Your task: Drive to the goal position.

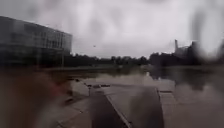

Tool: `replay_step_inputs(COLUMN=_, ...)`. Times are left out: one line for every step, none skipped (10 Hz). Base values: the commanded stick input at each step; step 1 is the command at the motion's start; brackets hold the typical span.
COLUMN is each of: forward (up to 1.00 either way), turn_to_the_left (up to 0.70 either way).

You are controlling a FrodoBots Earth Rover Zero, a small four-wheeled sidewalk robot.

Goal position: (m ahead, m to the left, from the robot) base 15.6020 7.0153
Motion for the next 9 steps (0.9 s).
replay_step_inputs(forward=0.70, turn_to_the_left=0.00)
replay_step_inputs(forward=0.70, turn_to_the_left=0.00)
replay_step_inputs(forward=0.70, turn_to_the_left=0.00)
replay_step_inputs(forward=0.70, turn_to_the_left=0.00)
replay_step_inputs(forward=0.70, turn_to_the_left=0.00)
replay_step_inputs(forward=0.70, turn_to_the_left=0.00)
replay_step_inputs(forward=0.70, turn_to_the_left=0.00)
replay_step_inputs(forward=0.70, turn_to_the_left=0.00)
replay_step_inputs(forward=0.70, turn_to_the_left=0.02)
